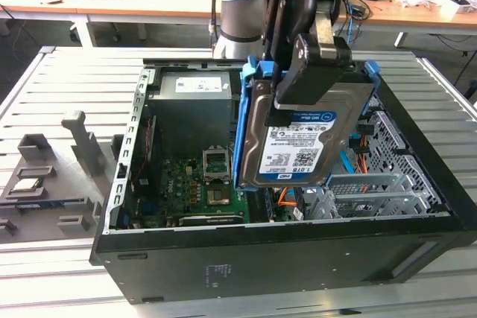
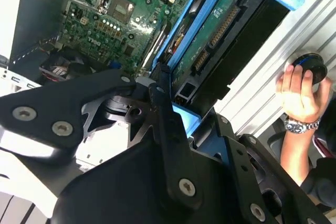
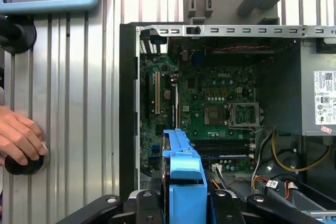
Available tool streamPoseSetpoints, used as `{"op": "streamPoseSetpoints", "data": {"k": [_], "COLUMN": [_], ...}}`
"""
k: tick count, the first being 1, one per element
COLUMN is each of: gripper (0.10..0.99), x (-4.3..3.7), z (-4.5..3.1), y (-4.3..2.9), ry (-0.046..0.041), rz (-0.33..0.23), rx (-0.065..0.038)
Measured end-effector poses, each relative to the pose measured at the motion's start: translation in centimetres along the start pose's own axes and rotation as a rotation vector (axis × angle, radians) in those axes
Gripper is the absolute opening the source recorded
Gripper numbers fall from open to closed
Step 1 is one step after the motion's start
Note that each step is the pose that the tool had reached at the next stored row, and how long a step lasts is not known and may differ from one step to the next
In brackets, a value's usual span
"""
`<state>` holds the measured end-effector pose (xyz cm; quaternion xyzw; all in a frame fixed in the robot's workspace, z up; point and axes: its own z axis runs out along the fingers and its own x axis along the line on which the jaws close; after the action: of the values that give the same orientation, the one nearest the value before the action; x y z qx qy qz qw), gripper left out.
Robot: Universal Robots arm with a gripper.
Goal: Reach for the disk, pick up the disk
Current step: 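Pick up the disk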
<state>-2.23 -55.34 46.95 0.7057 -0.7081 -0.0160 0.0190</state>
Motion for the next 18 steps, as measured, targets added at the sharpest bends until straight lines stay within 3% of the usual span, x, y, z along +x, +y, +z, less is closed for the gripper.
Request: {"op": "streamPoseSetpoints", "data": {"k": [1, 4, 11, 18], "gripper": [0.369, 0.369, 0.369, 0.369], "x": [0.0, -0.01, -0.02, -0.34], "z": [0.04, 0.17, 0.1, 0.02], "y": [-0.33, -2.24, -3.99, -6.33], "ry": [0.0001, 0.0012, 0.0052, 0.0107], "rz": [0.0, 0.0, 0.0, 0.0], "rx": [0.0, -0.001, -0.002, -0.003]}}
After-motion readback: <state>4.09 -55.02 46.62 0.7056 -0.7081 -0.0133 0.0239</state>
